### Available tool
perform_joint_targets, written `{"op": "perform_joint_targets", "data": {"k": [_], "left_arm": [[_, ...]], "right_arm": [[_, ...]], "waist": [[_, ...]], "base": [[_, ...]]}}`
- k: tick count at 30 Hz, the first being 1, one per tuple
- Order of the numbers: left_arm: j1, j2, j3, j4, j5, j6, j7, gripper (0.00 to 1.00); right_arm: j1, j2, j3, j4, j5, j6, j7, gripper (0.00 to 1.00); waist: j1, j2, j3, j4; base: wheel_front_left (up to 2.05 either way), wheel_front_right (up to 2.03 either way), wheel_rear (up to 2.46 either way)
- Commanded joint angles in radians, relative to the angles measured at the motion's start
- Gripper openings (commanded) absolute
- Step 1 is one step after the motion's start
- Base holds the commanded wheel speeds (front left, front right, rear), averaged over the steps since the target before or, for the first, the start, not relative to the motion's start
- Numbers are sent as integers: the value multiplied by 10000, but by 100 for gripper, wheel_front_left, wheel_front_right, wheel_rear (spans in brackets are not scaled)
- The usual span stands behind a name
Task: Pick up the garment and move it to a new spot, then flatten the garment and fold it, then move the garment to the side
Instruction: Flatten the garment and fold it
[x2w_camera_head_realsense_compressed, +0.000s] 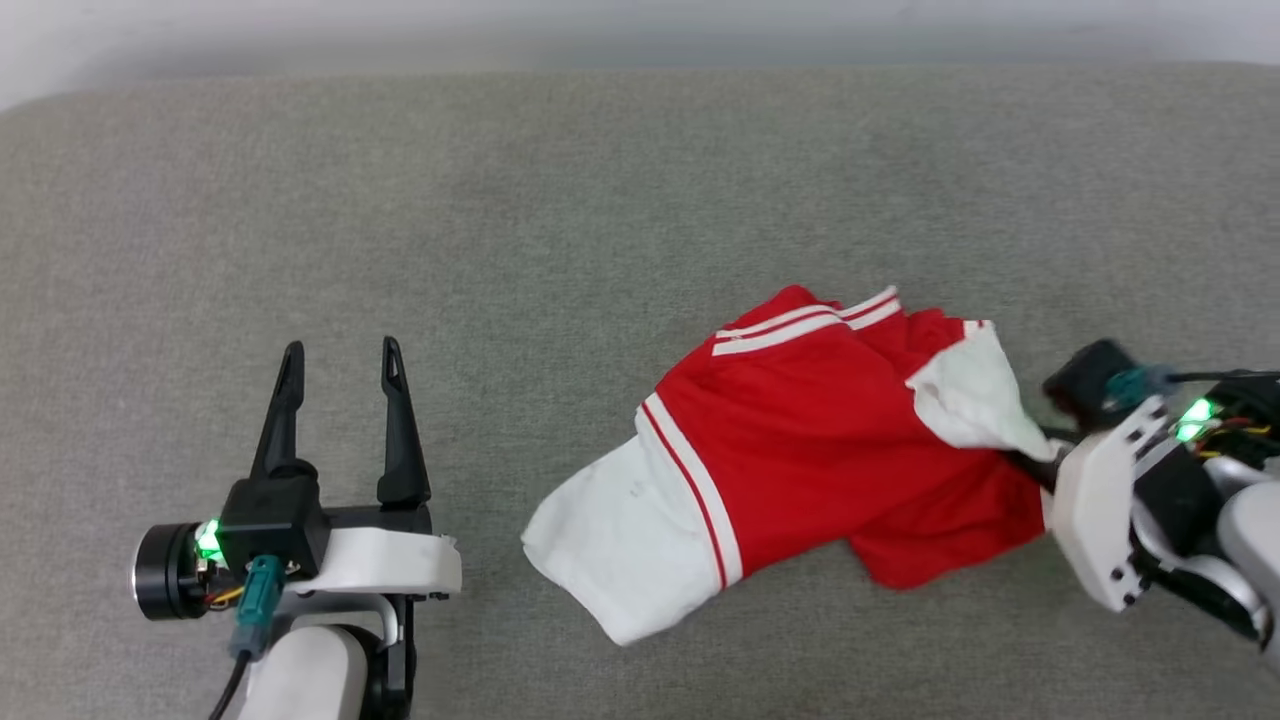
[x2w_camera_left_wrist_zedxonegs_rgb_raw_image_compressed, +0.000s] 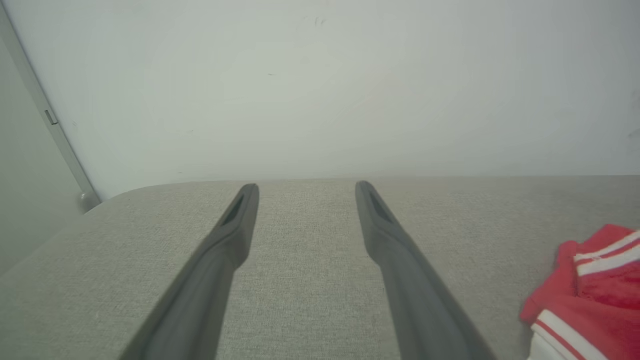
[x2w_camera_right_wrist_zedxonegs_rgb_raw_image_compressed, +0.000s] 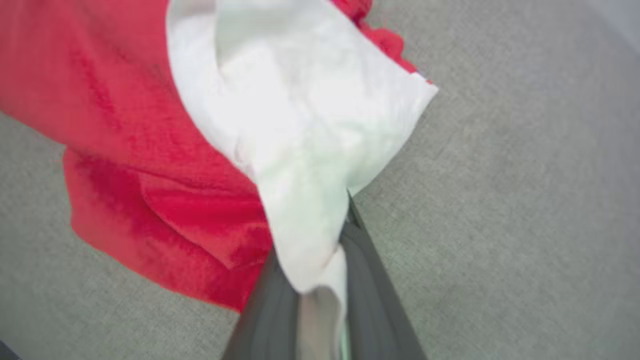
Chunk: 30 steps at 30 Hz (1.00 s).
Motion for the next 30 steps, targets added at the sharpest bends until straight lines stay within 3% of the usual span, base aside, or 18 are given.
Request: {"op": "perform_joint_targets", "data": {"k": [1, 6, 11, 19, 20, 21, 22, 30], "left_arm": [[114, -103, 69, -6, 90, -60, -24, 100], [292, -289, 282, -63, 286, -179, -25, 100], [283, -434, 359, -60, 430, -387, -25, 100], [192, -660, 424, 177, 609, -677, -25, 100], [227, -670, 446, 227, 623, -688, -25, 100], [273, -678, 472, 272, 624, -716, -25, 100], [316, -681, 493, 317, 639, -754, -25, 100], [118, -390, 521, 756, 876, -1137, -25, 100]], "right_arm": [[213, 44, -355, -71, 223, -17, -270, 0], [924, 75, -2032, -16, 714, -15, -1117, 0], [1832, 456, -3494, 1000, 1078, -14, -1548, 0], [2621, 1095, -4107, 2746, 1422, -14, -2165, 0], [2633, 1169, -4180, 2792, 1440, -14, -2384, 5], [2621, 1189, -4264, 2794, 1389, -14, -2633, 86], [2633, 1183, -4366, 2756, 1306, -14, -2885, 100], [3630, 1434, -5578, 1220, 196, -14, -4198, 100]], "waist": [[0, 0, -182, -173], [0, 0, -332, -385], [0, 0, -261, -426], [0, 0, -256, -293], [0, 0, -317, -300], [0, 0, -385, -310], [0, 0, -451, -320], [0, 0, -1054, -496]], "base": [[0, 0, 0], [0, 0, 0], [0, 0, 0], [0, 0, 0], [0, 0, 0], [0, 0, 0], [0, 0, 0], [0, 0, 0]]}}
